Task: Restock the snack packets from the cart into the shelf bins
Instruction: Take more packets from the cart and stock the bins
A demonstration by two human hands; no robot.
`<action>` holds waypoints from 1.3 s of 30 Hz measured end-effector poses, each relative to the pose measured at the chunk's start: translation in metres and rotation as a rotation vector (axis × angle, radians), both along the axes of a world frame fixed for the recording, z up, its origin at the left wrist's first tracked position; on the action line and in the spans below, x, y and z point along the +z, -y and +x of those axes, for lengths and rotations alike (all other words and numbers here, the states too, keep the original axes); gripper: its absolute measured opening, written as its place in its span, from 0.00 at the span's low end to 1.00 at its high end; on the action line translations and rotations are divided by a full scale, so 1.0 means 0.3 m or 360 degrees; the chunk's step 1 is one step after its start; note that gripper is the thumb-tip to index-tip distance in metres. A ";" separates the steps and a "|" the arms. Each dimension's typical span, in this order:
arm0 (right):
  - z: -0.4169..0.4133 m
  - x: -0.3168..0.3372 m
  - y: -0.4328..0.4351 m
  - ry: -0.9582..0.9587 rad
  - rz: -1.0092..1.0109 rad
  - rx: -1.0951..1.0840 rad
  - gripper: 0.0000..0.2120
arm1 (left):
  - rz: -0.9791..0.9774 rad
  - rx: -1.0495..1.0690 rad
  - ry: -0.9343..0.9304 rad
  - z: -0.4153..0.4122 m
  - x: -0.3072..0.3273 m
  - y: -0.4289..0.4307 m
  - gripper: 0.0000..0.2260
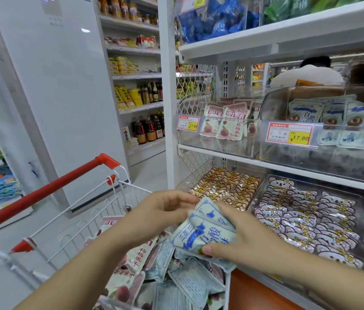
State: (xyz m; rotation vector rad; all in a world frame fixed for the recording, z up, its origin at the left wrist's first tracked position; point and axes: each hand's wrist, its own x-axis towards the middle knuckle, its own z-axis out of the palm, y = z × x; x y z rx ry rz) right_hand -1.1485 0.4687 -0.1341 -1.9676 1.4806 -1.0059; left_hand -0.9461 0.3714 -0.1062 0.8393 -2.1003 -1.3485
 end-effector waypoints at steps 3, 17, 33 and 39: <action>0.000 -0.021 -0.011 0.0021 0.0007 0.0058 0.24 | -0.0115 -0.0104 0.0166 -0.010 0.010 -0.007 0.05; 0.016 0.009 0.005 0.0241 -0.0113 -0.0049 0.21 | -0.0664 0.0307 0.0002 -0.017 0.015 -0.061 0.14; -0.253 0.456 -0.035 -0.0146 -0.0571 -0.0499 0.25 | -0.1606 -0.0084 0.0019 -0.372 0.466 -0.044 0.25; -0.432 0.633 -0.053 -0.0647 -0.0726 -0.0749 0.21 | -0.1824 -0.0055 -0.0089 -0.604 0.575 0.008 0.28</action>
